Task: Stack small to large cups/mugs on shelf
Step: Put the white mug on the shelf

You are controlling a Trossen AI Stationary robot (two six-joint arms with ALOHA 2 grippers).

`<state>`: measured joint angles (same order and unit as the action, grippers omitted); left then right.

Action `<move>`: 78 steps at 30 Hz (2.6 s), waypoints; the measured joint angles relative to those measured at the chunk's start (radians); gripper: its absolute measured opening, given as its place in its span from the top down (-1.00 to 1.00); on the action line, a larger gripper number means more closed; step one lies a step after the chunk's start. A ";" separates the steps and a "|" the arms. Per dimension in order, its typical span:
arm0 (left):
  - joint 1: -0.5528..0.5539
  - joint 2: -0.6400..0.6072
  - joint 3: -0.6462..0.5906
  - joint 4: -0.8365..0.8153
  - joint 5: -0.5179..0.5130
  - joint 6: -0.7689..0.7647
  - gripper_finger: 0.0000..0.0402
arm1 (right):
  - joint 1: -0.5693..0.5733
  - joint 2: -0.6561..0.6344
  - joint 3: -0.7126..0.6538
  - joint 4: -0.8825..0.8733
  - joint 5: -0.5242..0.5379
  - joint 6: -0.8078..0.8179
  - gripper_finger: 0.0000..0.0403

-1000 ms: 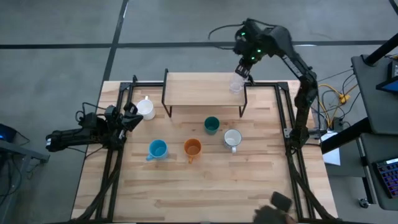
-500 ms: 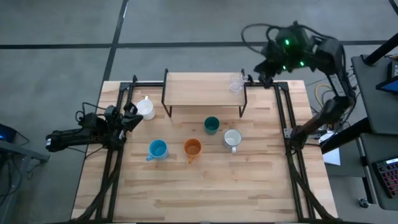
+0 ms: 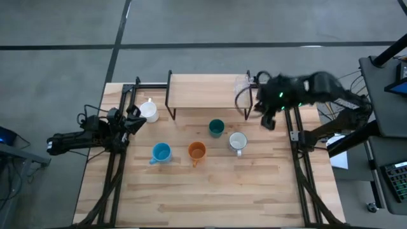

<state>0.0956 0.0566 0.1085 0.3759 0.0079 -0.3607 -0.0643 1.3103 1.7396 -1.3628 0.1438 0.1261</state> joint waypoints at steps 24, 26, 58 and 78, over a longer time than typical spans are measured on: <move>0.000 -0.006 0.443 -0.663 0.050 0.093 1.00 | 0.387 -0.045 -0.602 0.881 0.491 0.319 0.72; 0.000 -0.010 0.453 -0.662 0.051 0.079 1.00 | 0.415 -0.045 -0.644 1.016 0.521 0.309 0.72; 0.000 0.001 0.455 -1.122 -0.501 -0.178 1.00 | 0.533 0.140 -0.197 1.162 0.723 -0.157 0.72; 0.020 0.508 0.504 -1.386 -0.706 -0.626 1.00 | 0.587 0.170 0.314 0.925 1.401 -0.835 0.72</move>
<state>0.1161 0.5650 0.6122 -1.0103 -0.6983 -0.9867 0.5230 1.4799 2.0538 -0.4378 1.5448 -0.7086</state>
